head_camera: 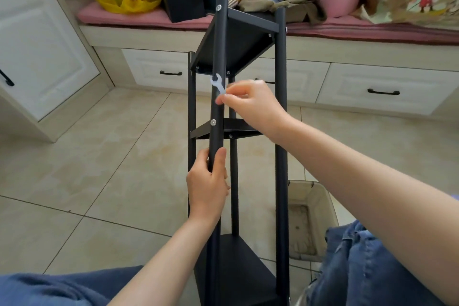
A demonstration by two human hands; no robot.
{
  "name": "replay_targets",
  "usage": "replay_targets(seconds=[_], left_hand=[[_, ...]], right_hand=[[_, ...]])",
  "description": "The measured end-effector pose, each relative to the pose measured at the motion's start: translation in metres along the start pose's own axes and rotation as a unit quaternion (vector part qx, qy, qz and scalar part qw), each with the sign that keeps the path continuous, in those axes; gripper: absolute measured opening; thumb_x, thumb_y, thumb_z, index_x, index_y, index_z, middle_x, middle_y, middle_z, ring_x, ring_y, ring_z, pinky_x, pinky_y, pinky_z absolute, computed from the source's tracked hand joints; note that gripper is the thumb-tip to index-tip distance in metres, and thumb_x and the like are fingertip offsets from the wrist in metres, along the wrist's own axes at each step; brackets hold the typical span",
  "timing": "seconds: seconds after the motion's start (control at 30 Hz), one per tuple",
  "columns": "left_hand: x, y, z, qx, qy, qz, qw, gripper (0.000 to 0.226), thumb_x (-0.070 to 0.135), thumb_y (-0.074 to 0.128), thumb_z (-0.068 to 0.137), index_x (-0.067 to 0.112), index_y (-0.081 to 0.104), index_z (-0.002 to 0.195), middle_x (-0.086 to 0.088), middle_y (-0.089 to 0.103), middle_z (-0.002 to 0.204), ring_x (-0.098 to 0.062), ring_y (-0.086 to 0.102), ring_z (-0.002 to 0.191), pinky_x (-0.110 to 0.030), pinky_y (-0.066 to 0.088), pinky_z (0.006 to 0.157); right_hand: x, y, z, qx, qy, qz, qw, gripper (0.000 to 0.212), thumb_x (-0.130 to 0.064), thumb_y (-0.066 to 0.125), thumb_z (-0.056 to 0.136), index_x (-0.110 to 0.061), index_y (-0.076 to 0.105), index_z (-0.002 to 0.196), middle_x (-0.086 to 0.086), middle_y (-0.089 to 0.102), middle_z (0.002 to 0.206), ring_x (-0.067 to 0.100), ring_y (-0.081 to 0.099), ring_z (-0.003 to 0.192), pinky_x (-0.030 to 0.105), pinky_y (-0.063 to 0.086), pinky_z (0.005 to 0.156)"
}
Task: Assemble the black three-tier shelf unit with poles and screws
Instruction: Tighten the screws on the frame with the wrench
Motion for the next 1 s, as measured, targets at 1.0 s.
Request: replay_targets(seconds=[1.0], left_hand=[[-0.005,-0.022,0.002,0.047,0.067,0.116,0.99,0.028,0.044,0.044,0.105,0.025,0.06,0.094,0.009,0.059,0.064,-0.015,0.058,0.045,-0.021,0.045,0.043]], right_hand=[[0.069,0.057,-0.062,0.076,0.123,0.063,0.988,0.019,-0.02,0.061,0.096,-0.013,0.079,0.097,-0.005,0.075,0.094,0.006,0.065,0.093,0.023,0.051,0.083]])
Point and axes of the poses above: each hand's wrist, its own z-axis towards the middle knuckle, its own y-axis out of the palm, x = y × z, the point moved 7 cm from there along z, towards the middle knuckle
